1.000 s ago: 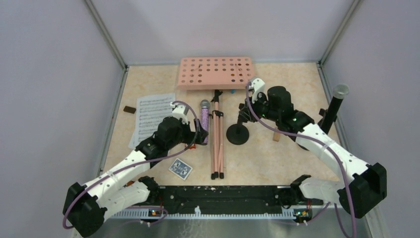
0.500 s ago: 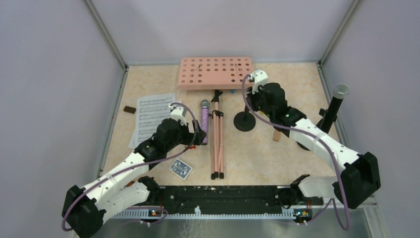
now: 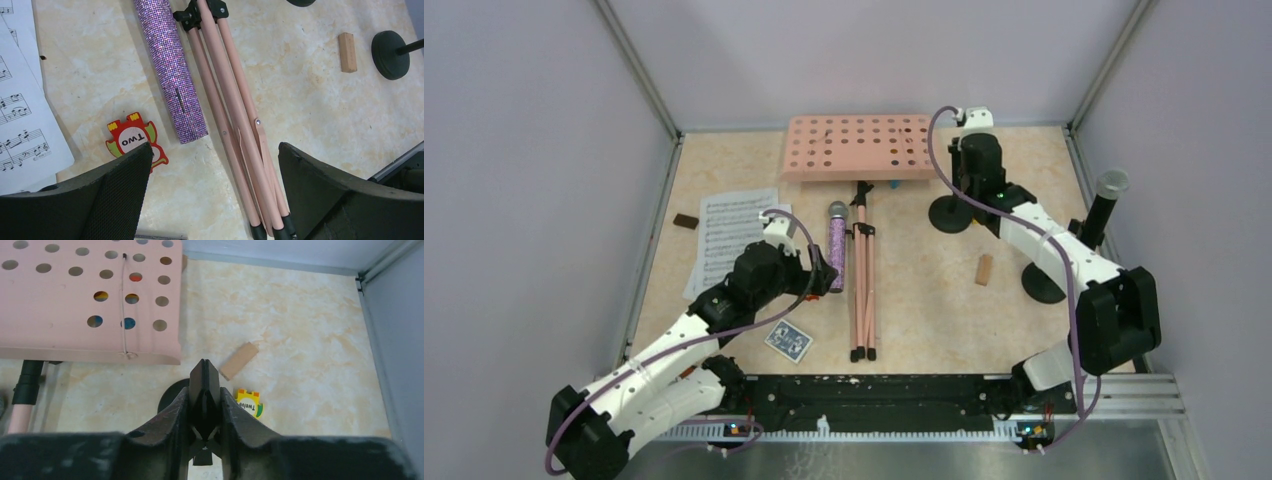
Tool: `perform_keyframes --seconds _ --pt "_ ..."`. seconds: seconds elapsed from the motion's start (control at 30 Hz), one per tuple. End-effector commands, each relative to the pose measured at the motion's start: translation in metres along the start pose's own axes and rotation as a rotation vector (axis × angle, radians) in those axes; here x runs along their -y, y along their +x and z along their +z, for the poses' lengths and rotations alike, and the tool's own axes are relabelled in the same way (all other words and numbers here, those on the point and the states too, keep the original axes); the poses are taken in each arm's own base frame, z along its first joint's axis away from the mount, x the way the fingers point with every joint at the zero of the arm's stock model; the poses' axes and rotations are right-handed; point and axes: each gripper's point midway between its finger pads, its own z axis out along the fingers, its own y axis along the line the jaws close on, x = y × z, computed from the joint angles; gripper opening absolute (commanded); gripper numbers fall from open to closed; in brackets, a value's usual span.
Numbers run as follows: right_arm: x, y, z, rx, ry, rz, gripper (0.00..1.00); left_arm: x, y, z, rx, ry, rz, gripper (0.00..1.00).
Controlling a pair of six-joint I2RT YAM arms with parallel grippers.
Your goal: Pack up the instrument practice props
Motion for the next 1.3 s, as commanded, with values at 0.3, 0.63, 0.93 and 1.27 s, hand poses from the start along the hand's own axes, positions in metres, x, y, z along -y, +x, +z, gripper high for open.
perform_keyframes --seconds 0.3,0.63,0.93,1.27 --pt "0.010 -0.045 -0.065 -0.022 -0.100 0.089 0.84 0.035 -0.043 -0.013 0.105 0.140 0.118 0.99" --pt "0.056 -0.123 -0.208 0.152 -0.174 0.232 0.85 0.122 -0.078 -0.013 0.173 0.366 0.287 0.99" --pt "0.072 -0.172 -0.319 0.415 -0.353 0.332 0.85 0.264 -0.048 0.047 0.271 0.533 0.364 0.99" --pt "0.070 -0.169 -0.335 0.448 -0.405 0.392 0.84 0.402 -0.037 0.124 0.371 0.778 0.289 0.99"
